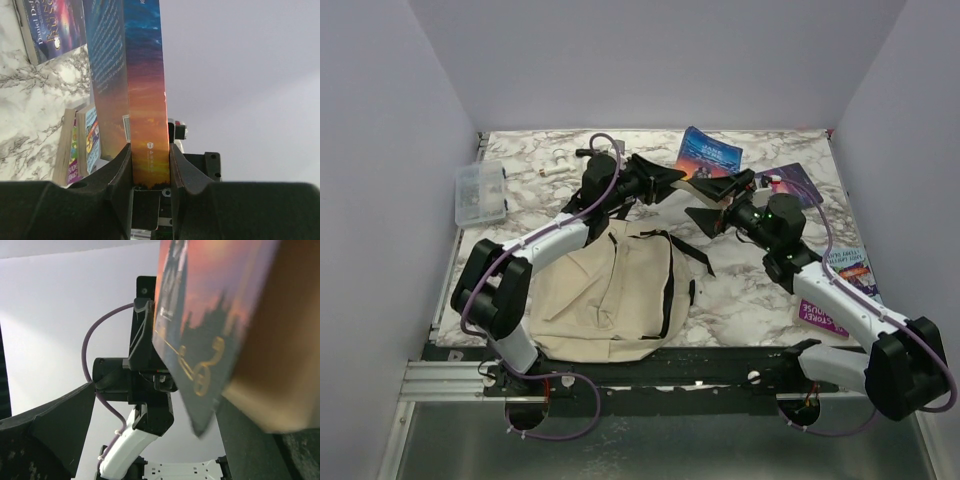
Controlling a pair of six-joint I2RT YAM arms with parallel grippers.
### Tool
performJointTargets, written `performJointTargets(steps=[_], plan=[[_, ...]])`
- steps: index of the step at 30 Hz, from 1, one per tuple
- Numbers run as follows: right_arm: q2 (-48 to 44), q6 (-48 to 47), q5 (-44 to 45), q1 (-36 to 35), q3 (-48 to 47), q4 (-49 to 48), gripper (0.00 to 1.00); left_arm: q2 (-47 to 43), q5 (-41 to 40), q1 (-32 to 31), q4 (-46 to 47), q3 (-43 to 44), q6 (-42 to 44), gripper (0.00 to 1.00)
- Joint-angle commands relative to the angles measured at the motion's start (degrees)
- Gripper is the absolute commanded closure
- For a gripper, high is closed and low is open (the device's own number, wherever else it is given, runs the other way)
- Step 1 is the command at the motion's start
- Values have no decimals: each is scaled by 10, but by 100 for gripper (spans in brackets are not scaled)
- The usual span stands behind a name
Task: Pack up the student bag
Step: Pick up the book from the center of the board.
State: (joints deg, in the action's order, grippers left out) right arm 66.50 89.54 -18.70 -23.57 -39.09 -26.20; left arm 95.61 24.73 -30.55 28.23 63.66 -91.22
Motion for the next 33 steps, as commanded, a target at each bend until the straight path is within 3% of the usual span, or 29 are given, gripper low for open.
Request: performJointTargets(steps=[1,10,15,21,25,30,33], plan=[[-28,29,65,-14,-14,32,0,-72,-17,-3,144,5,-28,100],[-50,90,104,-13,-48,164,0,-115,-36,-11,161,-24,-3,100],[-76,106,128,-14,-27,159,0,-143,-47,-11,173,-37,28,100],[-86,133,111,-14,67,-16,0,-184,-76,-14,177,-70,49,100],[-113,43,91,-11,70,-2,0,-197,-47,-7,183,-80,43,100],[-102,53,47,-7,124,-165,0,-223,-52,-4,183,-100,49,100],[-86,42,31,-7,97,-179,0,-223,-44,-4,184,-103,45,100]])
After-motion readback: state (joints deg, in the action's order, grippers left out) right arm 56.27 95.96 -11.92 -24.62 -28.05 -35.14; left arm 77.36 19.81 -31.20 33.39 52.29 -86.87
